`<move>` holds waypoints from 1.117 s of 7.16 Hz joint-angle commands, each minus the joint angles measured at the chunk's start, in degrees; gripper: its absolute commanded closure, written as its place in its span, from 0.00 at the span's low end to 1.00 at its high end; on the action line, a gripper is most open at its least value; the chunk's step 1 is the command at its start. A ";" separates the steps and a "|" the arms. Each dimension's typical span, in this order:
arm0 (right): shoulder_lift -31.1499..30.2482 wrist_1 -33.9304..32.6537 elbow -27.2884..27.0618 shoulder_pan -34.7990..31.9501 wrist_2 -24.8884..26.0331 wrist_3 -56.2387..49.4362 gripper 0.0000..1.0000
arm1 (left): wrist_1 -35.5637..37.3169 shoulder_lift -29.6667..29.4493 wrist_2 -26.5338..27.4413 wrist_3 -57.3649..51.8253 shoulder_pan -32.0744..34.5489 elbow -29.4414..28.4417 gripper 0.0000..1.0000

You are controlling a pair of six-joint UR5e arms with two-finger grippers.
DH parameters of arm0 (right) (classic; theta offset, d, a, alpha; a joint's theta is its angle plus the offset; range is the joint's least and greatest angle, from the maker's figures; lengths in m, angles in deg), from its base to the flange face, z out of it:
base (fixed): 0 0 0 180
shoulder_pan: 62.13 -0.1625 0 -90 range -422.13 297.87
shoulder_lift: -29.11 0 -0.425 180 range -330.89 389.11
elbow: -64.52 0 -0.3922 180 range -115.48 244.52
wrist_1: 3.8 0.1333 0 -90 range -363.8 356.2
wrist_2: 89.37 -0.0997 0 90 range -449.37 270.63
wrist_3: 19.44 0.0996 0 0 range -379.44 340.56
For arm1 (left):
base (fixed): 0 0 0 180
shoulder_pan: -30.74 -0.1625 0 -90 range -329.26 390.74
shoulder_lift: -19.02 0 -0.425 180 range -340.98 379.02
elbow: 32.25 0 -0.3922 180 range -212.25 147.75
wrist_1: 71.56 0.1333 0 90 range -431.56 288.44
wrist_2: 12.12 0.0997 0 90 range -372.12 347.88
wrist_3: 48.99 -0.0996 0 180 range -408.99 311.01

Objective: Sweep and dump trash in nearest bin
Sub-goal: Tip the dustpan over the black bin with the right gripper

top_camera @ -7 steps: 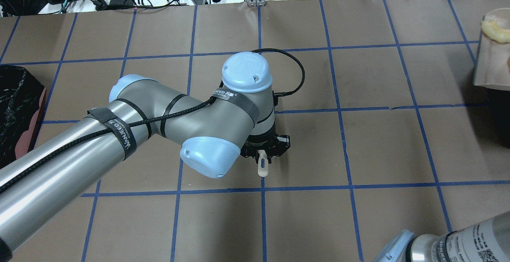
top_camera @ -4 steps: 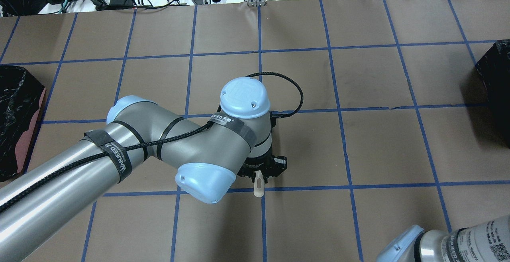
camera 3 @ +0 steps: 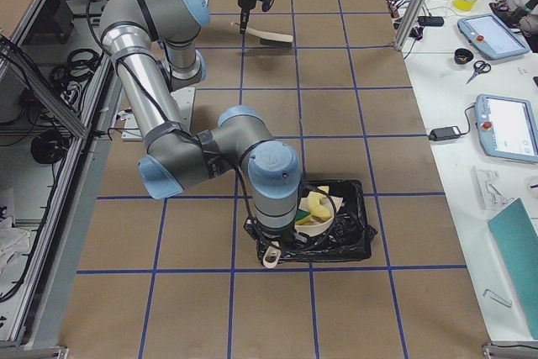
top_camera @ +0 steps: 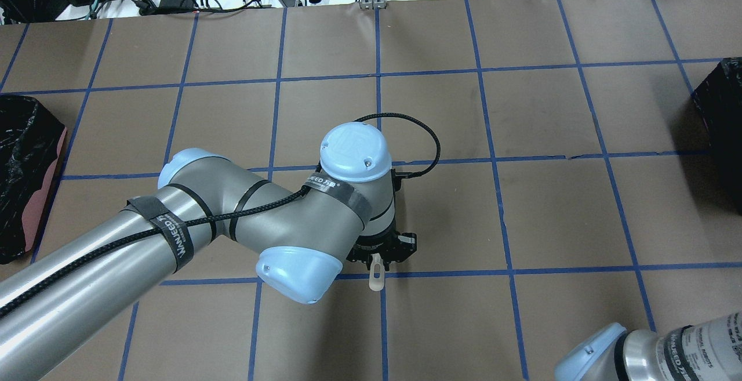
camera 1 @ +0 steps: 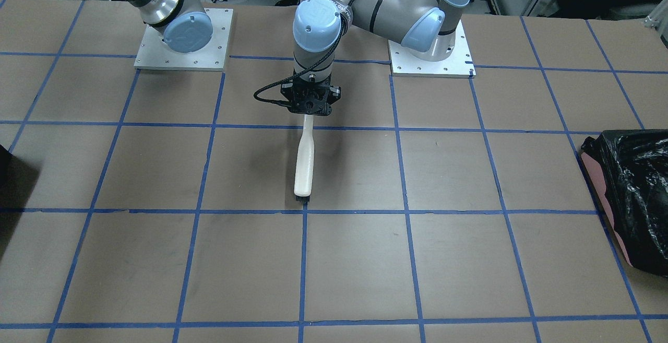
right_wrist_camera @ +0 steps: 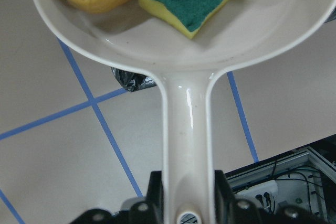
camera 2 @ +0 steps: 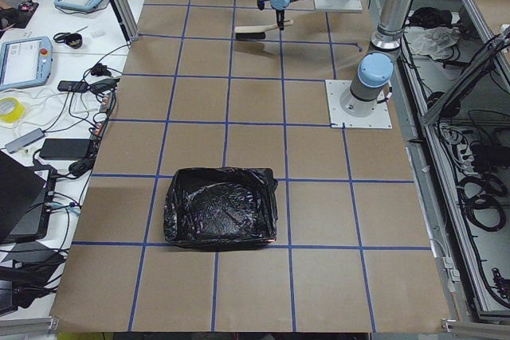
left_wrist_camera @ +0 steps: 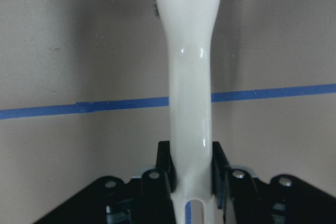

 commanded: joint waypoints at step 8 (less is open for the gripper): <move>1.05 -8.56 2.10 -5.77 9.54 -4.44 1.00 | 2.47 0.22 0.37 -1.49 0.12 0.82 0.67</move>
